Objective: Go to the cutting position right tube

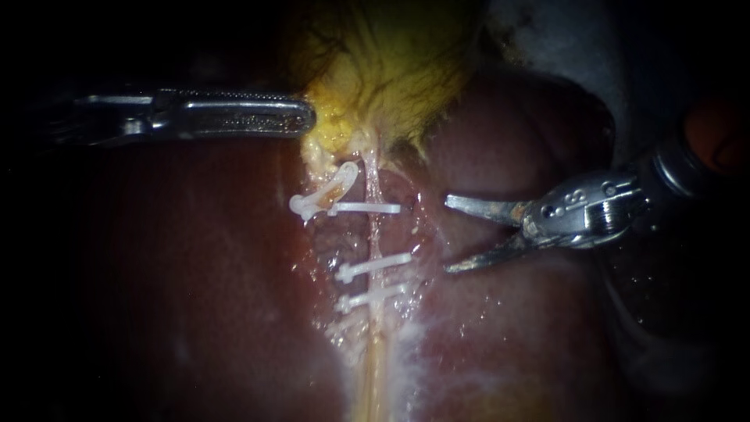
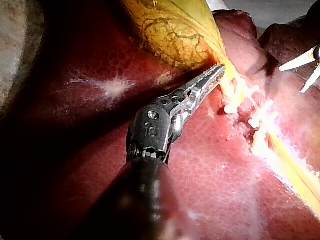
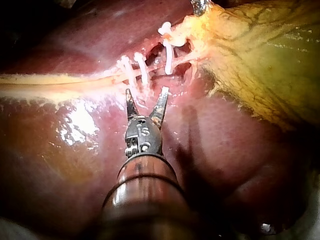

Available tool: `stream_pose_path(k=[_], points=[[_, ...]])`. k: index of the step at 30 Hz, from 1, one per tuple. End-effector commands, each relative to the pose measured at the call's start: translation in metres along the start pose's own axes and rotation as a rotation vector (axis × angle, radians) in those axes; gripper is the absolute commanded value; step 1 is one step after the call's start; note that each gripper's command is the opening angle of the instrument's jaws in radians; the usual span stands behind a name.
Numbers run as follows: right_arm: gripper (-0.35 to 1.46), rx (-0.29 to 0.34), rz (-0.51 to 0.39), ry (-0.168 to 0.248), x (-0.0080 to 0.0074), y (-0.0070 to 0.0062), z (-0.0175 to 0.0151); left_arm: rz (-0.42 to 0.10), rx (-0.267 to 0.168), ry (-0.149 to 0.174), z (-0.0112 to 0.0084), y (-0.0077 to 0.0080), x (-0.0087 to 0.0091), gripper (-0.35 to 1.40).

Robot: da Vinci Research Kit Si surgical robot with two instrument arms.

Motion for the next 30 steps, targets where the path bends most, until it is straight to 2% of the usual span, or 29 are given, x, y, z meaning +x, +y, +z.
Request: stream_pose_path(k=[1,6,9,12,15,17,19,21,26,30], points=[[1.45,0.001,0.001,0.0,0.0,0.0,0.0,-0.001,0.001,0.0,-0.0002,0.0,-0.0002,-0.35],[1.45,0.003,0.001,0.001,0.0,0.0,0.0001,-0.011,0.016,0.005,-0.0022,-0.0003,-0.002,-0.35],[1.45,0.006,0.001,0.002,0.0001,0.0,0.0001,-0.029,0.006,-0.024,-0.004,-0.0004,-0.0039,-0.35],[1.45,0.008,-0.004,0.002,0.0002,0.0,0.0003,-0.016,-0.003,-0.04,-0.0055,-0.0004,-0.0055,-0.35],[1.43,0.066,-0.007,0.02,0.0005,0.0002,0.0006,-0.018,-0.009,-0.04,-0.0061,-0.0005,-0.0058,-0.35],[1.38,0.169,0.046,0.046,0.0007,0.0005,0.0011,-0.017,-0.01,-0.041,-0.006,-0.0005,-0.0055,-0.35],[1.35,0.222,0.119,0.051,0.0009,0.0007,0.0017,-0.016,-0.012,-0.041,-0.0058,-0.0005,-0.0053,-0.35],[1.35,0.246,0.16,0.05,0.0009,0.0009,0.0023,-0.015,-0.012,-0.042,-0.0057,-0.0005,-0.0052,-0.35],[1.35,0.318,0.275,0.091,0.0006,0.0018,0.0039,-0.015,-0.013,-0.042,-0.0057,-0.0005,-0.0051,-0.35],[1.31,0.364,0.321,0.099,0.0001,0.002,0.0057,-0.014,-0.013,-0.042,-0.0057,-0.0005,-0.0051,-0.35]])
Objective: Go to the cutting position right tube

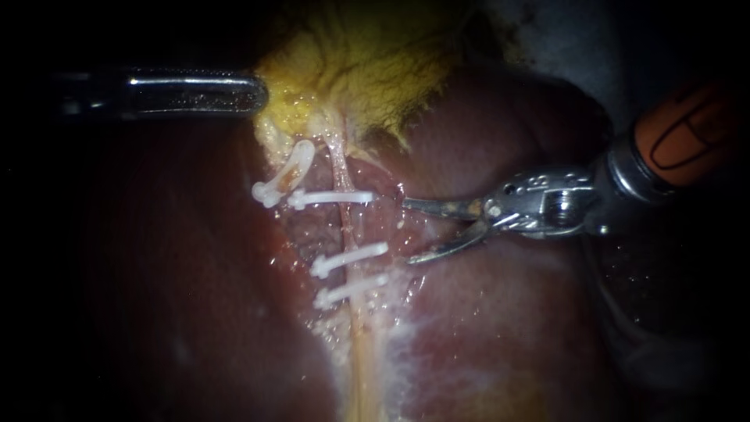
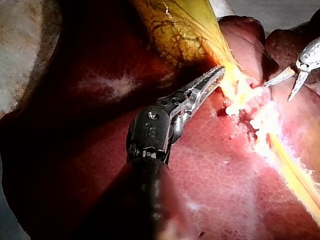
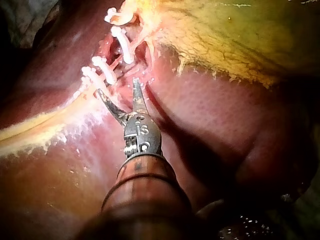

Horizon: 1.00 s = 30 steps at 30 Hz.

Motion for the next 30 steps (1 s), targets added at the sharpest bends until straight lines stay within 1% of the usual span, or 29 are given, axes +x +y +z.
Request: stream_pose_path(k=[1,5,8,11,19,21,25,30], points=[[1.31,0.009,0.01,-0.004,-0.0003,0.0002,0.0005,0.0,0.0,0.0,0.0,0.0,0.0001,-0.35],[1.31,0.031,0.031,-0.007,-0.0013,0.001,0.0028,0.0,-0.001,0.0,0.0,0.0,0.0001,-0.35],[1.31,0.061,0.041,0.01,-0.0015,0.0017,0.0043,0.001,-0.001,0.0,0.0,0.0,0.0001,-0.35],[1.31,0.09,0.047,0.037,-0.0011,0.0024,0.0054,0.001,-0.001,0.0,0.0,0.0,0.0002,-0.35],[1.29,0.209,0.053,0.132,0.0009,0.0044,0.0082,0.001,-0.001,0.0,0.0,-0.0001,0.0002,-0.35],[1.29,0.237,0.053,0.143,0.0012,0.0046,0.0088,0.001,-0.001,0.0,0.0,-0.0001,0.0002,-0.35],[1.29,0.264,0.041,0.161,0.0015,0.0047,0.0095,0.001,-0.002,0.0,0.0001,-0.0001,0.0002,-0.35],[1.28,0.289,0.057,0.157,0.0015,0.0047,0.0101,0.001,-0.002,-0.001,0.0002,-0.0001,0.0003,-0.35]])
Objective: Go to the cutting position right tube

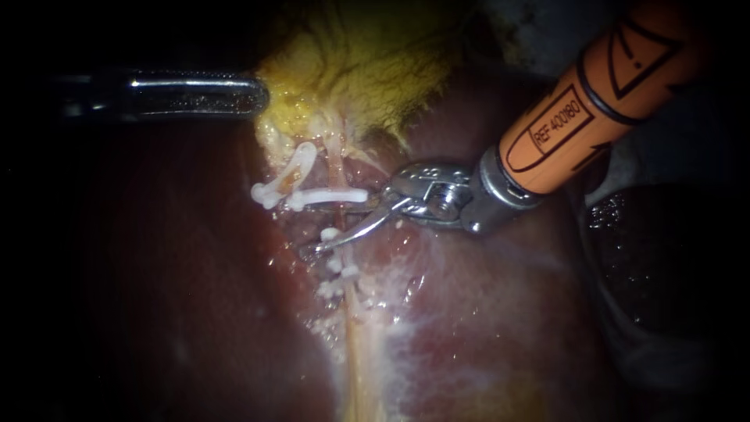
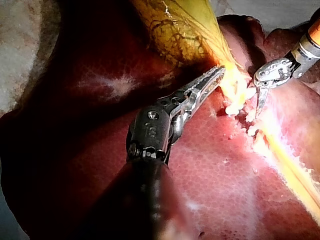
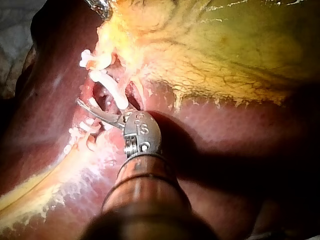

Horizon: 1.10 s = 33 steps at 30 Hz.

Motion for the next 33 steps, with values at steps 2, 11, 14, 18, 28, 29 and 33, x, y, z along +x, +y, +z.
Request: stream_pose_path(k=[2,11,14,18,28,29,33], points=[[1.28,0.01,0.006,0.0,-0.0002,0.0001,0.0003,0.0,0.0,0.0,0.0,0.0,0.0,-0.35],[1.24,0.079,0.022,0.023,-0.0004,0.0004,0.0014,0.0,-0.001,0.0,0.0001,-0.0001,0.0,-0.35],[1.19,0.112,0.014,0.04,-0.0003,0.0004,0.0016,0.0,-0.001,0.0,0.0002,-0.0001,0.0001,-0.35],[1.13,0.159,0.007,0.077,0.0,0.0001,0.0018,0.0,-0.002,0.0,0.0002,-0.0001,0.0001,-0.35],[1.06,0.234,-0.029,0.129,0.0021,-0.0021,0.0016,0.0,-0.001,0.0,0.0001,-0.0001,0.0001,-0.35],[1.06,0.237,-0.033,0.136,0.0024,-0.0023,0.0015,0.0,-0.001,0.0,0.0001,-0.0001,0.0001,-0.35],[1.06,0.247,-0.034,0.15,0.0035,-0.0032,0.0013,0.001,-0.001,0.0,0.0001,-0.0001,0.0001,-0.35]])
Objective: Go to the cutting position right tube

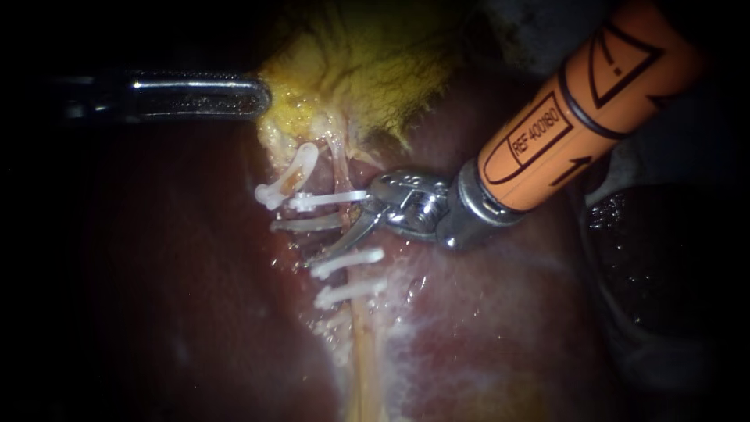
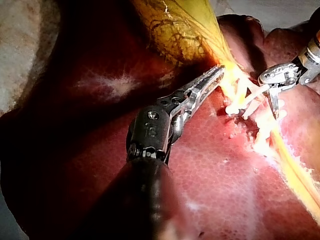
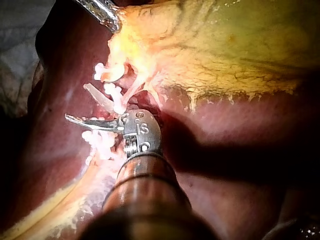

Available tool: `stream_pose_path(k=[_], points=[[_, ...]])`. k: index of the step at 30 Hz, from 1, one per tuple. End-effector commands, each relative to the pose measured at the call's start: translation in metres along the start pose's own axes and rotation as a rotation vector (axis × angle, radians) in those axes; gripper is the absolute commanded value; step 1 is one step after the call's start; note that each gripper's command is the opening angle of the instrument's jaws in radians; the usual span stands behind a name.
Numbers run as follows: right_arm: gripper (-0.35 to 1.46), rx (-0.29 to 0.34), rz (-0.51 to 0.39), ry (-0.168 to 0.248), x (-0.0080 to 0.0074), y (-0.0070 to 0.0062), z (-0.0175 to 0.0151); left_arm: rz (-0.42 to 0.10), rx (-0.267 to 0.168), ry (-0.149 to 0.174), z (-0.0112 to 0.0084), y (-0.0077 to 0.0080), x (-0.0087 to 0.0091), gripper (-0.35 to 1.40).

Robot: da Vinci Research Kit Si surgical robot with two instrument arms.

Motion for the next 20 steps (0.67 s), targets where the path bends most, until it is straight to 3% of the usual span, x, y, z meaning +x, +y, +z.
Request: stream_pose_path(k=[1,20], points=[[1.06,0.001,0.001,0.003,0.0002,-0.0001,0.0,0.0,0.0,0.0,0.0,0.0,0.0,-0.35],[1.06,-0.005,-0.001,0.004,-0.0001,-0.0002,0.0003,0.0,0.0,0.0,0.0,0.0,0.0,-0.35]])
